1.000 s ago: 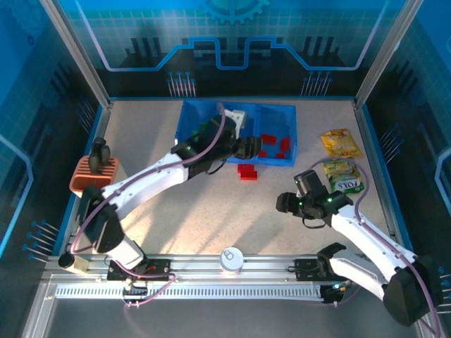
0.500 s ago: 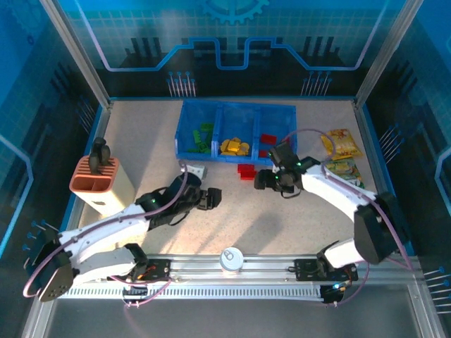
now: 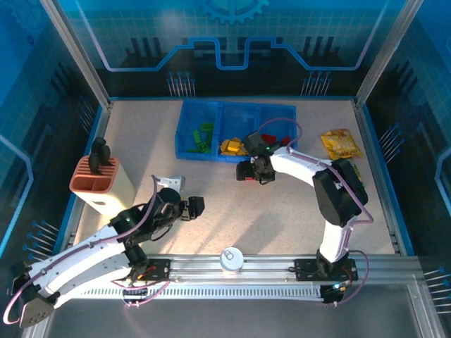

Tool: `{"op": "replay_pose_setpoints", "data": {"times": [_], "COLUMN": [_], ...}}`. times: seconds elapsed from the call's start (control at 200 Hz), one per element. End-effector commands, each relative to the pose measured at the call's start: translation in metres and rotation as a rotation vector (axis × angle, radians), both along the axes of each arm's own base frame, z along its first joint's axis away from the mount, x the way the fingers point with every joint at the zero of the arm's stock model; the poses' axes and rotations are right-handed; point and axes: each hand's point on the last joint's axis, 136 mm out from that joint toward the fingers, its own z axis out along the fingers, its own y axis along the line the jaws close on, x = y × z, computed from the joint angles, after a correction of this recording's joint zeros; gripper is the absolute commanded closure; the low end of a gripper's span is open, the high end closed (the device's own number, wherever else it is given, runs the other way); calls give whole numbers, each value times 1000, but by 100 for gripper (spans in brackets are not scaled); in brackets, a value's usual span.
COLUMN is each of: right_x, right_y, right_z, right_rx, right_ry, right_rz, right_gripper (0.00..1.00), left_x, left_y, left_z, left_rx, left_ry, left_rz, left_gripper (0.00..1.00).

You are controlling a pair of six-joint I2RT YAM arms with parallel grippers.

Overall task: Sort the legos into containers by color
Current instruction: Pick up the lego from the center of the table.

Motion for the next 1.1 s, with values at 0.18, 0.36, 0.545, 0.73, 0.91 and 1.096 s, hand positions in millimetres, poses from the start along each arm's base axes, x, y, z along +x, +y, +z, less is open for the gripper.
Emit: {"op": "replay_pose_setpoints", "data": {"times": [0.18,0.36,0.545,0.73,0.91,1.096], "right_x": [4,5,1,-7,-8,-2], "right_y": [4,10,9,7,-1,-18], "right_z": [-13,-21,-26,-14,28,83], "right_rx": [-59,-72,-71,-82,-86,-61], "right_ry": [34,50,59,32,-49,-160], "right_rz": [-12,-6,-23,-20,-19,-27], "right_gripper": [14,16,23,37,39,38], "left_x": [-3,-2,-3,-3,-3,-4], "left_y": [7,9,10,12,11,12], "left_z": [-8,-10,-12,-17,-20,-23], "left_rx": [30,48,50,57,59,60], "left_ry": [20,18,22,26,28,33], "left_rz": [26,29,34,36,36,37], "left_gripper": [24,24,24,24,24,24]}}
